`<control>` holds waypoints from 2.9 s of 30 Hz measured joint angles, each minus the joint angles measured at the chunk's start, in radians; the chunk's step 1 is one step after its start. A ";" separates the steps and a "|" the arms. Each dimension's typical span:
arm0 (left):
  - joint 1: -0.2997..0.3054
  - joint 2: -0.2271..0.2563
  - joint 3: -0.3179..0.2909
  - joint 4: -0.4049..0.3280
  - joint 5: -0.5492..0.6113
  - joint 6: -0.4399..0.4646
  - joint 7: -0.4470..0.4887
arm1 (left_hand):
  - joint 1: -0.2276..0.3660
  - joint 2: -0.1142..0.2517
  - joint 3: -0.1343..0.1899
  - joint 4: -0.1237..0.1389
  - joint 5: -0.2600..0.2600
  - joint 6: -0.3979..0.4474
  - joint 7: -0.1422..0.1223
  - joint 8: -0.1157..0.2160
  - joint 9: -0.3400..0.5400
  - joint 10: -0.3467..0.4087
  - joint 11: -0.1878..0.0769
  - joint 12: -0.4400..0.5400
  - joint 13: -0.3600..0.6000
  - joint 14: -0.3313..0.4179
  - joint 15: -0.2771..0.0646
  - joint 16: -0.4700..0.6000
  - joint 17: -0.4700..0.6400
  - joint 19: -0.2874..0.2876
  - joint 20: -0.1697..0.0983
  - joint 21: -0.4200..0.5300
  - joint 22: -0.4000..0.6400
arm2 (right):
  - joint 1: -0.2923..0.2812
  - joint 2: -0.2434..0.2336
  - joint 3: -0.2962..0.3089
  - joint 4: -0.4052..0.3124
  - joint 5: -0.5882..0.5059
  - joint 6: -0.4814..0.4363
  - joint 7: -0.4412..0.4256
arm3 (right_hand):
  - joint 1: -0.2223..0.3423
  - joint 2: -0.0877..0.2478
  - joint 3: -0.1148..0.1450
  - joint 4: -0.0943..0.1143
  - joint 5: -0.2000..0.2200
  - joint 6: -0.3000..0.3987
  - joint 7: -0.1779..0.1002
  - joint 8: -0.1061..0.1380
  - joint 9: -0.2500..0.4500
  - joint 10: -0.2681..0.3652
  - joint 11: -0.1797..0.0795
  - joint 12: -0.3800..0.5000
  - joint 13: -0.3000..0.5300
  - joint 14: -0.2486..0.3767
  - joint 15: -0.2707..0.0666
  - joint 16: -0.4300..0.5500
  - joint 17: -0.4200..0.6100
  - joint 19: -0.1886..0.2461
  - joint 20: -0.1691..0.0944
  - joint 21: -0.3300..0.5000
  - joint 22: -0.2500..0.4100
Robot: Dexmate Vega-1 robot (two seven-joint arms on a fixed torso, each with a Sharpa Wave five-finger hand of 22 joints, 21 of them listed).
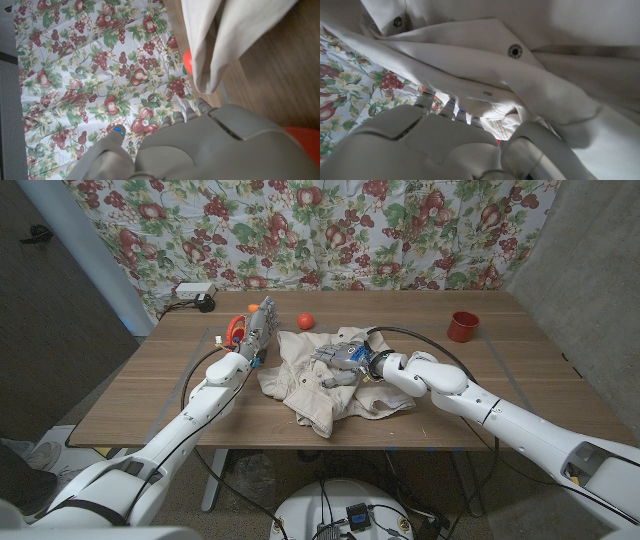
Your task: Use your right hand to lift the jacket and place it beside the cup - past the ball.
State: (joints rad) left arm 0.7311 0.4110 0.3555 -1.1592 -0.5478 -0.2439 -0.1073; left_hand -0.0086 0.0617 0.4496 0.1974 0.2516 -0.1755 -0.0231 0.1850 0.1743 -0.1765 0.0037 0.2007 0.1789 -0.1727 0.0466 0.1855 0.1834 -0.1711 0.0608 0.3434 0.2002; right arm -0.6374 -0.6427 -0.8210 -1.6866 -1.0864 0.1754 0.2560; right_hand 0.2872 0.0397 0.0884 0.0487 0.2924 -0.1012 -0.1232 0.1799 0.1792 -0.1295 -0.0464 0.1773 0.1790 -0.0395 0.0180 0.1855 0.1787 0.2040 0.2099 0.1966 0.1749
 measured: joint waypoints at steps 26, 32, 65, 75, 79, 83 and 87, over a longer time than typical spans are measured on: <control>-0.005 -0.002 0.000 0.008 0.001 -0.001 -0.002 | 0.000 0.000 0.000 0.000 0.000 0.000 0.000 0.000 0.000 0.000 0.000 0.000 0.000 0.000 0.000 0.000 0.000 0.000 0.000 0.000 0.000 | 0.031 0.013 -0.037 0.007 -0.033 -0.020 0.079 | 0.130 0.003 0.023 -0.104 -0.004 0.082 -0.057 0.029 0.006 0.069 -0.013 0.020 0.000 0.136 -0.023 0.022 -0.002 0.435 -0.007 0.112 0.001; -0.009 -0.004 0.001 0.014 0.001 -0.003 -0.006 | 0.000 0.000 0.000 0.000 0.000 0.000 0.000 0.000 0.000 0.000 0.000 0.000 0.000 0.000 0.000 0.000 0.000 0.000 0.000 0.000 0.000 | 0.038 0.014 -0.046 0.008 -0.047 -0.019 0.080 | 0.216 0.028 0.043 -0.137 -0.003 0.176 -0.072 0.041 0.006 0.159 -0.010 0.027 0.002 0.237 -0.056 0.038 0.005 0.562 -0.016 0.144 -0.002; -0.024 -0.011 0.007 0.031 0.003 -0.009 -0.013 | 0.000 0.000 0.000 0.000 0.000 0.000 0.000 0.000 0.000 0.000 0.000 0.000 0.000 0.000 0.000 0.000 0.000 0.000 0.000 0.000 0.000 | 0.080 0.047 -0.076 0.069 -0.027 -0.014 0.111 | 1.025 0.120 0.080 -0.100 -0.092 0.743 0.153 0.070 0.004 0.747 0.074 0.228 0.137 0.764 0.002 0.369 0.240 0.811 -0.377 0.328 0.089; -0.028 -0.013 0.010 0.034 0.005 -0.009 -0.014 | 0.000 0.000 0.000 0.000 0.000 0.000 0.000 0.000 0.000 0.000 0.000 0.000 0.000 0.000 0.000 0.000 0.000 0.000 0.000 0.000 0.000 | 0.078 0.036 -0.069 0.082 0.000 0.013 0.077 | 1.073 0.128 0.073 -0.107 -0.101 0.770 0.180 0.070 0.004 0.782 0.101 0.287 0.186 0.771 0.009 0.381 0.443 0.796 -0.365 0.412 0.119; -0.028 -0.014 0.011 0.034 0.006 -0.009 -0.014 | 0.000 0.000 0.000 0.000 0.000 0.006 -0.006 0.000 0.000 0.000 0.000 0.000 0.000 0.000 0.000 0.000 0.000 0.000 0.000 0.000 0.000 | 0.072 0.027 -0.059 0.083 0.015 0.032 0.045 | 1.218 0.126 0.070 -0.110 -0.102 0.806 0.216 0.070 0.004 0.801 0.099 0.291 0.189 0.773 0.010 0.381 0.530 0.796 -0.365 0.419 0.118; -0.028 -0.014 0.012 0.034 0.006 -0.009 -0.014 | 0.000 0.000 0.000 0.000 0.000 0.006 -0.006 0.000 0.000 0.000 0.000 0.000 0.000 0.000 0.000 0.000 0.000 0.000 0.000 0.000 0.000 | 0.064 0.017 -0.047 0.080 0.027 0.046 0.018 | 1.256 0.121 0.062 -0.118 -0.102 0.829 0.238 0.083 0.005 0.812 0.093 0.299 0.193 0.782 0.002 0.381 0.538 0.796 -0.365 0.425 0.117; -0.028 -0.015 0.012 0.033 0.006 -0.009 -0.014 | 0.000 0.000 0.000 0.000 0.000 0.006 -0.006 0.000 0.000 0.000 0.000 0.000 0.000 0.000 0.000 0.000 0.000 0.000 0.000 0.000 0.000 | 0.060 0.010 -0.033 0.069 0.035 0.054 0.000 | 1.275 0.101 0.062 -0.118 -0.101 0.841 0.232 0.132 0.005 0.833 0.079 0.299 0.193 0.796 -0.009 0.381 0.540 0.796 -0.366 0.431 0.117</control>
State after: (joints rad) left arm 0.7028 0.3962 0.3680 -1.1266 -0.5416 -0.2532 -0.1214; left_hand -0.0085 0.0617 0.4496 0.1974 0.2516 -0.1698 -0.0286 0.1850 0.1743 -0.1764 0.0037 0.2007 0.1789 -0.1727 0.0466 0.1855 0.1834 -0.1711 0.0608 0.3435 0.2002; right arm -0.5776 -0.6324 -0.8541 -1.6176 -1.0512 0.2294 0.2557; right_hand 1.5626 0.1410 0.1505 -0.0694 0.1910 0.7402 0.1091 0.3115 0.1845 0.7033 0.0322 0.4760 0.3718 0.7567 0.0088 0.5668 0.7188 1.0000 -0.1559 0.6271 0.2922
